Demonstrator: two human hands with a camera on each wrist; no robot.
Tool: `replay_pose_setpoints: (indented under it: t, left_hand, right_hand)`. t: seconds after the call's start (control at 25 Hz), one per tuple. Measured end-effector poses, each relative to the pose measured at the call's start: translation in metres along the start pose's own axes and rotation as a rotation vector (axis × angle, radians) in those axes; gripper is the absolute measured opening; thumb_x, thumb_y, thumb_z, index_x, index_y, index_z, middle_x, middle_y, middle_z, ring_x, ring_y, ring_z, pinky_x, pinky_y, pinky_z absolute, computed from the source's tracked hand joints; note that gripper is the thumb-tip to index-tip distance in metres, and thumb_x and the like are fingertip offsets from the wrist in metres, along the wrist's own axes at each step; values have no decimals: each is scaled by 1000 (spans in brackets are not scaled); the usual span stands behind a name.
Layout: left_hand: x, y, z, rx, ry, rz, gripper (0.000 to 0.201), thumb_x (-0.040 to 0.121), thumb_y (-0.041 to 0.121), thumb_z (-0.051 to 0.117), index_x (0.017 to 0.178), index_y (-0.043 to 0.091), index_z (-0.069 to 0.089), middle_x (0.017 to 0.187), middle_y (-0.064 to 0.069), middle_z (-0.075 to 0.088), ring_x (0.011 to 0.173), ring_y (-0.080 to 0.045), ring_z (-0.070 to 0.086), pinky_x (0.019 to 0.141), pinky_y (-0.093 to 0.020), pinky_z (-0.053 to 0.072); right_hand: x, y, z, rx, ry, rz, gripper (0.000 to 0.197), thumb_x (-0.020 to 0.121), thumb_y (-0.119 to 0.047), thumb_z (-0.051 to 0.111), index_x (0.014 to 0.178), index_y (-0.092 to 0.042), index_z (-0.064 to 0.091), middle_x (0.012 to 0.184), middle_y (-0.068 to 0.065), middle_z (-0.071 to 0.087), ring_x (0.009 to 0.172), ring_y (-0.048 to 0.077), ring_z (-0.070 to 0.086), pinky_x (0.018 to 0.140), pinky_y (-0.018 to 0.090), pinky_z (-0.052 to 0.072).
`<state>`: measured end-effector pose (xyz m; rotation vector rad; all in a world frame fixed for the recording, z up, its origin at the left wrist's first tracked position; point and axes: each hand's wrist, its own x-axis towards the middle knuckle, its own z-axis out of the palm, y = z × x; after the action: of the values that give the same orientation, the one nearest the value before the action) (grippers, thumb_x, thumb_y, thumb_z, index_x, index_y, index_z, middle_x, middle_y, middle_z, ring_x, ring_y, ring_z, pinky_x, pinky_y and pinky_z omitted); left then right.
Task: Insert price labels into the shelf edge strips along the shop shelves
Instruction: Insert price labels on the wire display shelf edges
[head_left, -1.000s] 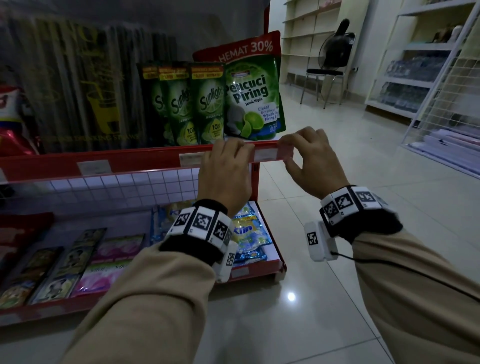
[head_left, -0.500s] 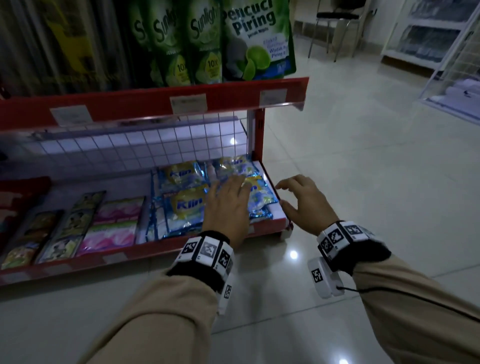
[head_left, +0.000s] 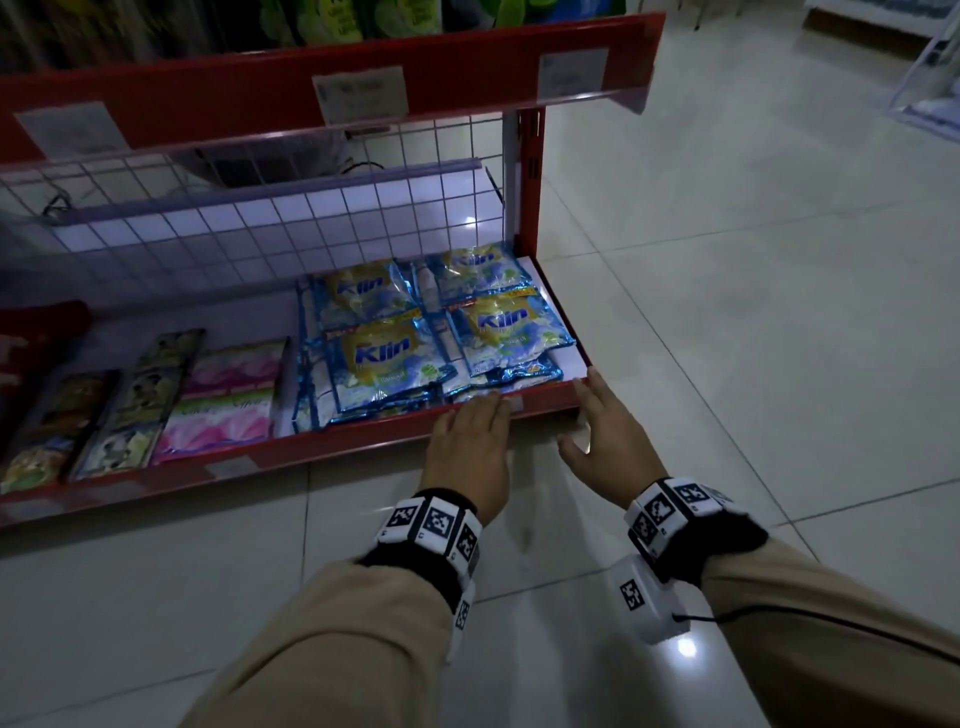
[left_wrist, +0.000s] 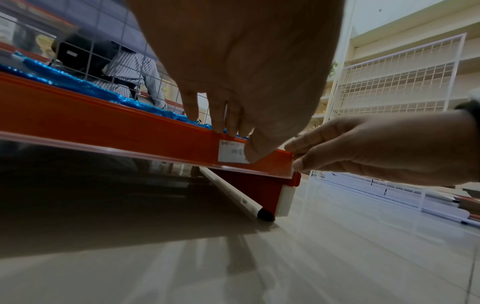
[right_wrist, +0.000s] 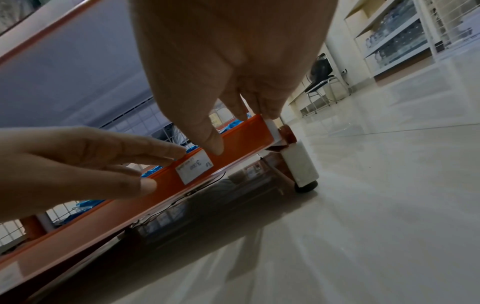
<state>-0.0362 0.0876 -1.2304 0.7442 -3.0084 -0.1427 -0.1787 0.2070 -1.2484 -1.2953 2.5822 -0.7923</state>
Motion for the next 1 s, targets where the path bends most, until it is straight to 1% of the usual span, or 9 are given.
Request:
replay_pose_setpoints:
  t: [0.2,0.32,0.36,0.44,0.52,0.6,0.68,0.88,1.0]
  left_hand:
    - [-4,-4,3,16,-20,17,69,90,22,47,151,17,14,159,-3,10,145,-21,11,114,-41,17]
    - [-5,-10,3,15,21,18,66,88,22,49,148,18,21,156,-3,18,141,-22,18,111,-39,21]
    - [-6,-13,3,10,43,7,64,88,22,49,147,18,24,154,-3,21,139,-22,21,110,-38,22]
    - [-8,-16,4,18,76,-7,61,87,23,49,145,18,28,151,-2,26,135,-23,26,106,-37,25]
    - [-10,-20,4,35,78,-16,61,88,24,48,145,18,28,147,-2,30,131,-23,30,103,-37,28]
    - [-10,-23,5,59,53,-40,63,88,26,48,146,19,25,144,-2,32,129,-24,31,103,-39,28]
    - [-12,-25,7,94,39,-73,66,88,28,49,147,20,22,141,-3,33,128,-25,30,104,-41,23]
    - [-12,-32,10,84,113,-79,67,82,25,55,143,22,30,140,-6,33,127,-28,30,103,-42,23]
    - [-13,-33,14,113,161,-36,62,80,23,56,140,20,39,137,-6,41,124,-29,36,102,-43,25]
  right_hand:
    - [-5,7,1,94,93,-16,65,80,-18,68,140,-12,43,150,8,38,134,22,41,104,29,36]
    - [-5,9,-2,143,152,-42,57,77,-13,67,131,-14,49,136,6,48,119,24,52,93,26,41]
    - [-4,9,-4,117,135,-39,56,77,-14,68,130,-14,48,132,6,46,113,25,53,89,27,44]
    - [1,5,-6,-35,59,-10,58,76,-20,69,129,-14,47,131,7,41,111,29,47,86,36,47]
    - [6,0,-7,-246,30,11,58,74,-29,69,126,-15,48,128,8,42,111,31,41,83,42,43]
    - [12,-4,-9,-389,37,-20,56,72,-36,68,121,-16,50,124,7,47,111,31,39,83,41,38]
    - [17,-8,-8,-434,22,-82,54,73,-39,66,119,-15,50,123,6,50,112,30,40,85,40,37]
    - [21,-22,3,-307,-28,-276,47,78,-32,66,118,-11,54,121,10,54,107,29,47,89,39,39]
    - [18,-22,5,-231,-44,-327,49,77,-26,69,122,-13,55,123,9,55,110,28,47,92,39,42]
